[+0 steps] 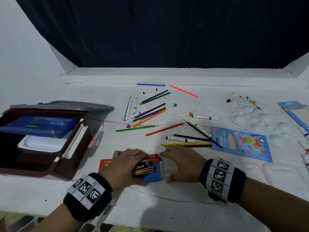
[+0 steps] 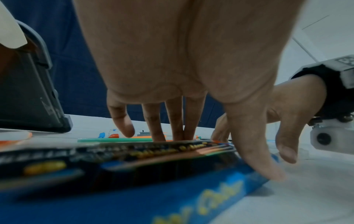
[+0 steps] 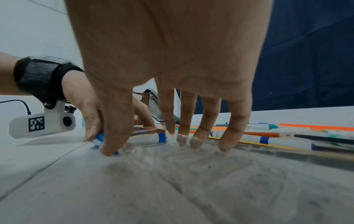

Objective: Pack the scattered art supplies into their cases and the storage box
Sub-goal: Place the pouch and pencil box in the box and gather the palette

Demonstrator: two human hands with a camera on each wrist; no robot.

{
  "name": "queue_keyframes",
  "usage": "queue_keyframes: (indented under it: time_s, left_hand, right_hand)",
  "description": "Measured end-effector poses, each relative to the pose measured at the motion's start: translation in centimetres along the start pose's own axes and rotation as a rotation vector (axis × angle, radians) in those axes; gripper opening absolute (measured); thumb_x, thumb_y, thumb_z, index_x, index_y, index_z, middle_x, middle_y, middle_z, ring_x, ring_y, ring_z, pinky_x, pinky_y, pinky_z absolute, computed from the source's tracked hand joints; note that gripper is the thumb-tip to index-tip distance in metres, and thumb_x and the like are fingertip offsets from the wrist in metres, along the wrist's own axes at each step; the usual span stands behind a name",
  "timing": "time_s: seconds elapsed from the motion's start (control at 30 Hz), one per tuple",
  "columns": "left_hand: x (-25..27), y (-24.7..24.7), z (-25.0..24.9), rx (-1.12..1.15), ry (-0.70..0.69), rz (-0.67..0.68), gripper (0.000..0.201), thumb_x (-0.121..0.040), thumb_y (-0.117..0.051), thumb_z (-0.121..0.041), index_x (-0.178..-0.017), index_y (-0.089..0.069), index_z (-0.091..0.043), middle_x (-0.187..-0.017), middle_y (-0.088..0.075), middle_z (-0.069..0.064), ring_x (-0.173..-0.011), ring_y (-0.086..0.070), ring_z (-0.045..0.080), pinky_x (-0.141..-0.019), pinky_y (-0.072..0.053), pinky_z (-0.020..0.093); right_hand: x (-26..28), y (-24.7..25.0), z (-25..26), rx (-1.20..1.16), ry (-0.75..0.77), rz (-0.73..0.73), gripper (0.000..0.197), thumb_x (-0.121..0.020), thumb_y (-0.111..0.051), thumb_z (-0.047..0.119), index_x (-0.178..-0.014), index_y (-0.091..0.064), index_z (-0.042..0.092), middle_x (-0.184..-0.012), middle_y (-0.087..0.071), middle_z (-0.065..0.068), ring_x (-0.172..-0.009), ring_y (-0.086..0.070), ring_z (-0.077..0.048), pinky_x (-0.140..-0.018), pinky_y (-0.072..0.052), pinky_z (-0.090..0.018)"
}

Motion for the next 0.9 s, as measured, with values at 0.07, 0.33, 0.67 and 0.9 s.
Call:
queue_keyframes:
  time_s: [0.07, 0.33, 0.67, 0.9]
  left_hand:
    - [-0.1, -0.1, -0.2, 0.001, 0.009, -0.006, 0.08, -0.071, -0.069, -0.067, -0.14, -0.038, -0.041, -0.131, -0.044, -0.025, -0.12, -0.04, 0.002, -0.099, -0.028, 0.033]
    - [-0.5, 0.4, -0.7, -0.012, 0.012, 0.024, 0.078, -0.075, -0.072, -0.059, -0.142, -0.037, -0.039, -0.136, -0.044, -0.023, -0.123, -0.038, 0.002, -0.094, -0.025, 0.031]
    - [-1.0, 1.4, -0.4, -0.015, 0.033, 0.066, 0.082, -0.067, -0.075, -0.064, -0.138, -0.04, -0.041, -0.13, -0.047, -0.023, -0.119, -0.04, 0.002, -0.102, -0.026, 0.035]
    - [-2.6, 3.0, 0.5, 0.047, 0.021, 0.072, 0.082, -0.067, -0.045, -0.087, -0.137, -0.041, -0.045, -0.13, -0.049, -0.022, -0.122, -0.046, 0.004, -0.106, -0.032, 0.04]
  right_hand:
    - [-0.2, -0.1, 0.3, -0.015, -0.009, -0.013, 0.078, -0.073, -0.074, 0.057, -0.138, -0.046, 0.025, -0.129, -0.05, 0.004, -0.116, -0.045, -0.018, -0.097, -0.043, -0.039]
    - [-0.6, 0.0, 0.5, -0.093, -0.007, -0.019, 0.073, -0.066, -0.082, 0.05, -0.128, -0.053, 0.023, -0.121, -0.055, 0.004, -0.112, -0.048, -0.016, -0.098, -0.043, -0.039]
    - [0.0, 0.6, -0.4, -0.069, -0.017, 0.03, 0.086, -0.073, -0.077, 0.052, -0.144, -0.039, 0.021, -0.14, -0.046, 0.003, -0.127, -0.04, -0.018, -0.107, -0.036, -0.035]
    - [0.4, 3.0, -1.8, -0.069, -0.016, 0.052, 0.086, -0.077, -0.065, 0.066, -0.147, -0.036, 0.026, -0.145, -0.045, 0.004, -0.129, -0.042, -0.015, -0.107, -0.037, -0.035]
Point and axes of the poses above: each hand's wrist, its own x-axis away from the middle knuckle, its own y-axis out of the back of the hand, z = x × y, the point moved 2 cm from there along -x, towards the middle knuckle
